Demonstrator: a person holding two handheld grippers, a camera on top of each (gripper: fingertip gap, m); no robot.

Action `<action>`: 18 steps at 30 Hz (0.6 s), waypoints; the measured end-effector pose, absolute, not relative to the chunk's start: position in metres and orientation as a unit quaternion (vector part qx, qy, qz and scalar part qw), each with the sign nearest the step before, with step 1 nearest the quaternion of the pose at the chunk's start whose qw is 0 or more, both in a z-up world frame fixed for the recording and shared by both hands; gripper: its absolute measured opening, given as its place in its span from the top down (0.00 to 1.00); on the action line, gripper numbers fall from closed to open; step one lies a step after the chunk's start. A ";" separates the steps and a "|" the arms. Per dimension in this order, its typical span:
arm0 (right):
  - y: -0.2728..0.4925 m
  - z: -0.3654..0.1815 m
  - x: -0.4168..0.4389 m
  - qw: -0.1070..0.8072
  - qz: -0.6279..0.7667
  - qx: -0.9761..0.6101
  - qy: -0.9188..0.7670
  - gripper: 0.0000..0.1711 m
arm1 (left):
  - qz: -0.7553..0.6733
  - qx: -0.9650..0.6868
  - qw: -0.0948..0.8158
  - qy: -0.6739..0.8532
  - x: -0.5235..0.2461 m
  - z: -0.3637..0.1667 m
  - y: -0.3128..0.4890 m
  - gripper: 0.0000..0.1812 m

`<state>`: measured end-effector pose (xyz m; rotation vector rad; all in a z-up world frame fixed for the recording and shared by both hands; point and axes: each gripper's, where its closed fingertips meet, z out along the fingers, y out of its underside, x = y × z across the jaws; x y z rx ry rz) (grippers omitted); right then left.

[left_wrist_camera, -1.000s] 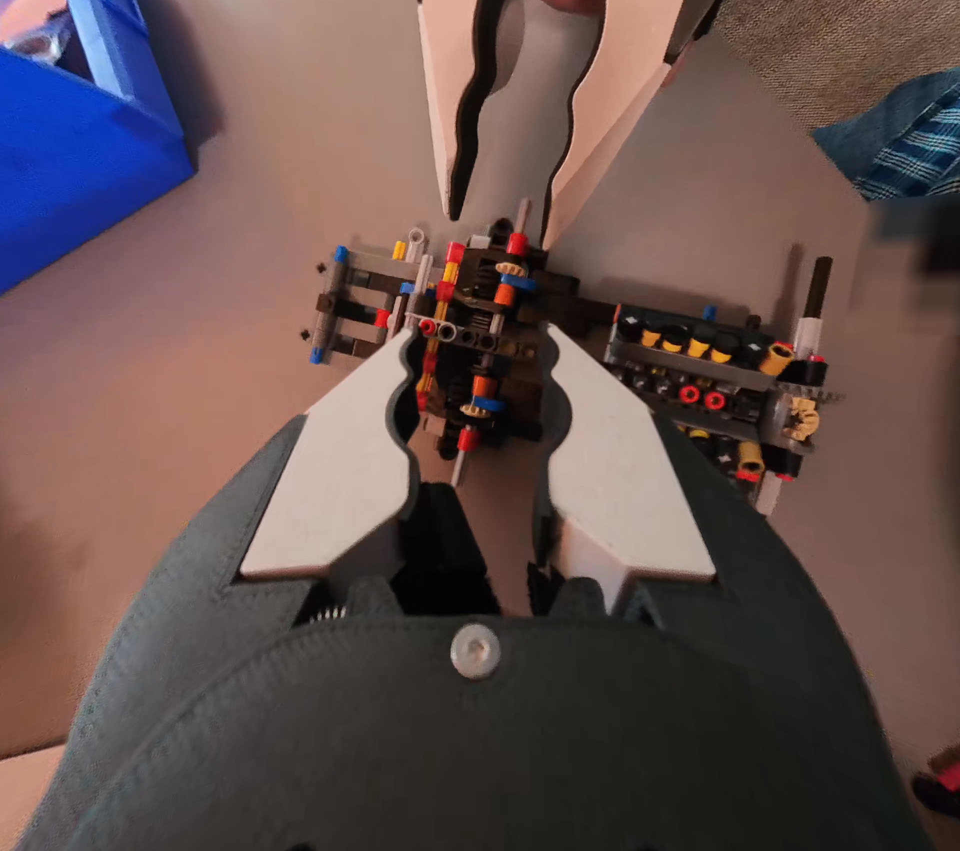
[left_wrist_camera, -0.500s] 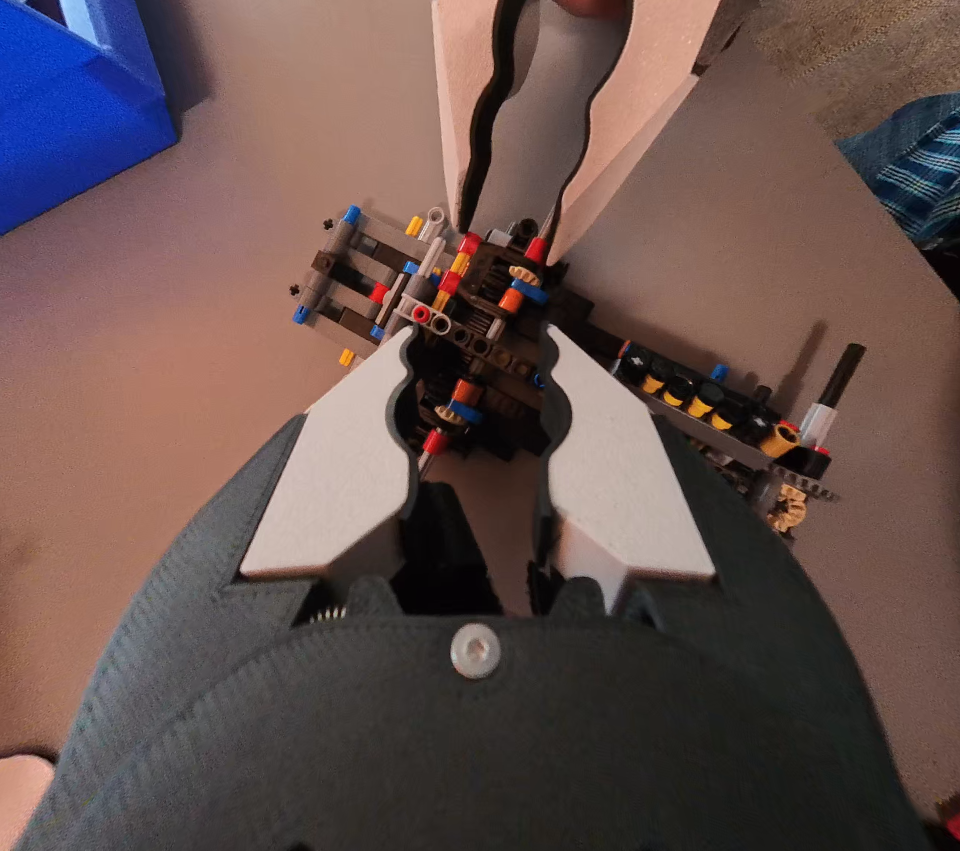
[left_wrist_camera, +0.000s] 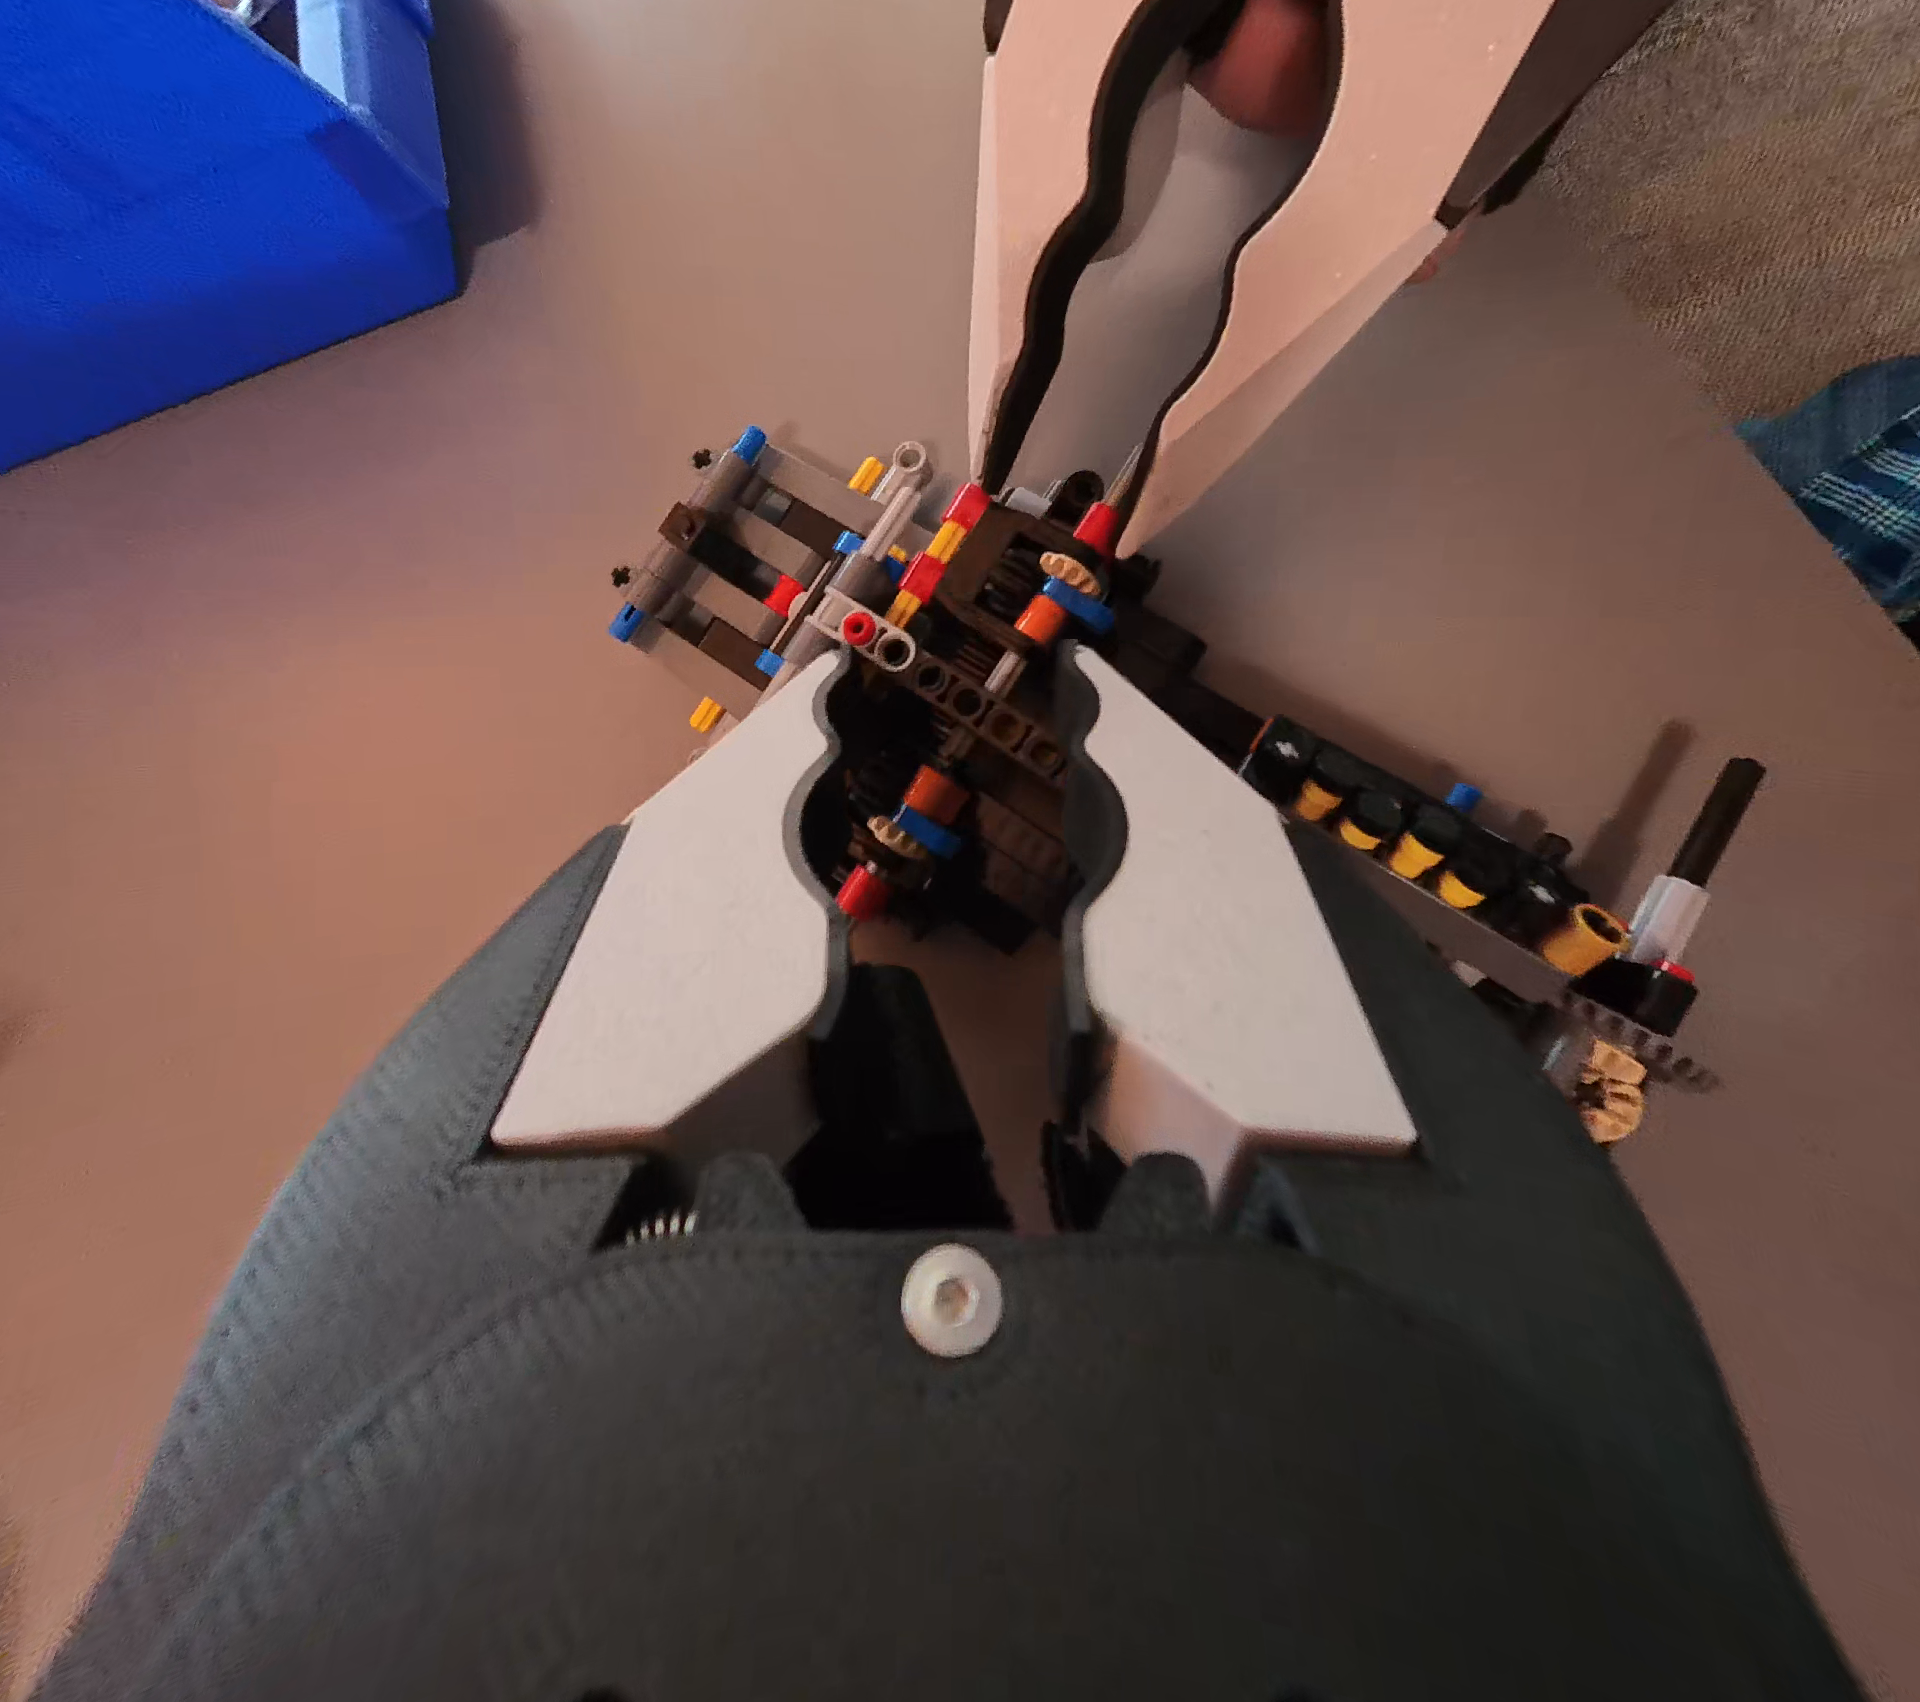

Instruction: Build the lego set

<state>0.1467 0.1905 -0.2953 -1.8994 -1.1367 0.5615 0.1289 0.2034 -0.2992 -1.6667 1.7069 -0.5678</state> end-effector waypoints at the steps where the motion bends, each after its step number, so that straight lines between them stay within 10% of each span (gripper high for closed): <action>1: 0.191 -0.295 0.146 0.417 0.222 -0.757 -0.452 0.87 | -0.220 -0.640 0.340 0.653 0.129 -0.299 0.203 0.80; 18: 0.192 -0.297 0.144 0.415 0.211 -0.755 -0.461 0.90 | -0.235 -0.644 0.355 0.636 0.130 -0.299 0.204 0.80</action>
